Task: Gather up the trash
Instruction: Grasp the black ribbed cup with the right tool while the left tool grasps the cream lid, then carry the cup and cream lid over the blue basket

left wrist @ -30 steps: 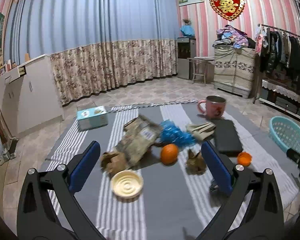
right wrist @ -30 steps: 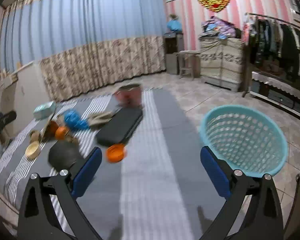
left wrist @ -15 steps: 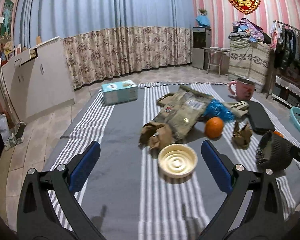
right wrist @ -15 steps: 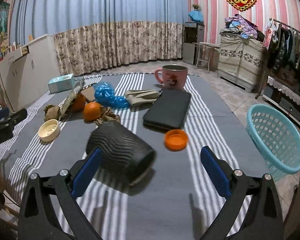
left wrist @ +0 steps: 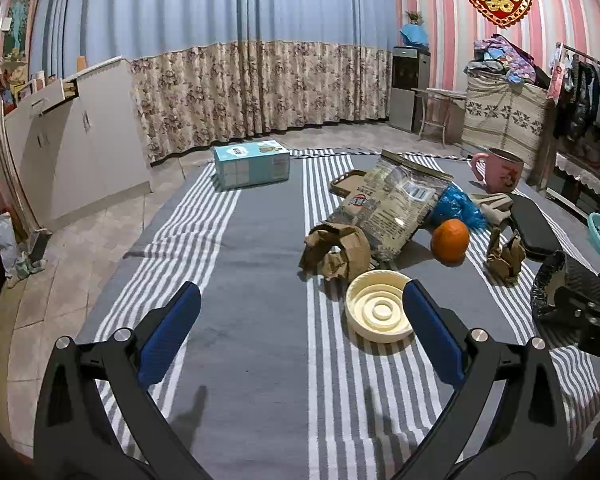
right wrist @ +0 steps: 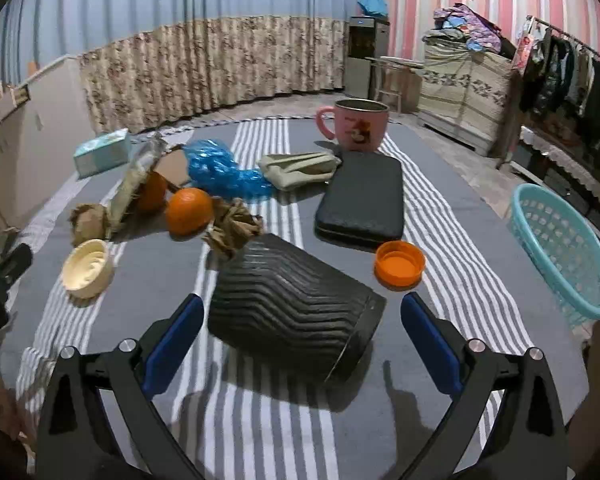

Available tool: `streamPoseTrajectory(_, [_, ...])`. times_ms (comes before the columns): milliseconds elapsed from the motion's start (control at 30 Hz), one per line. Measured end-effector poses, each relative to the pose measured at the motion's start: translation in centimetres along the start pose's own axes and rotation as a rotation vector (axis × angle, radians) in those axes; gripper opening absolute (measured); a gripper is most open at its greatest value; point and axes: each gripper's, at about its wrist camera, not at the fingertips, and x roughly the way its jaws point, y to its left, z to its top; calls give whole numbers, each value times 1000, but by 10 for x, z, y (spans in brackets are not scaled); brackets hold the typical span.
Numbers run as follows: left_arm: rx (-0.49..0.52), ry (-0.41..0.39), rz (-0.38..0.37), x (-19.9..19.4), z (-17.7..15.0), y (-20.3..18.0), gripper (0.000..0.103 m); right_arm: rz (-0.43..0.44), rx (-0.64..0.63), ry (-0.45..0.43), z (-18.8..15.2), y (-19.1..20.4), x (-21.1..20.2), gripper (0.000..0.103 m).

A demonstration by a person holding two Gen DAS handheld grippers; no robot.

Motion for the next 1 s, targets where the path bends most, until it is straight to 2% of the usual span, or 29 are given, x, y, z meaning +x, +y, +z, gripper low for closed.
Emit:
streamPoseTrajectory(167, [11,40,-38,9,0,-12,98,30,27,23,-1,-7,4,95])
streamPoseTrajectory(267, [32,80,-49,18,1,-26,98,61,19,34,0,-8,4,77])
streamPoseTrajectory(533, [92,194,-30,46,0,-51,98,67,21,11,2,-23,-1,76])
streamPoseTrajectory(700, [54,283,-45,65,1,-45,96,70,29,-8,8,-37,-6,76])
streamPoseTrajectory(733, [49,297,-47,68,1,-44,94,68,29,-13,9,-38,-7,76])
streamPoseTrajectory(800, [49,325,-61,73,0,-44,82,70,26,-28,10,-41,-11,75])
streamPoseTrajectory(900, [61,326,-69,73,-2,-47,68,70,21,-49,13,-48,-19,75])
streamPoseTrajectory(967, [65,317,-75,71,-2,-48,61,71,27,-59,14,-55,-24,75])
streamPoseTrajectory(1000, [70,315,-70,71,-2,-50,61,73,31,-64,14,-59,-26,75])
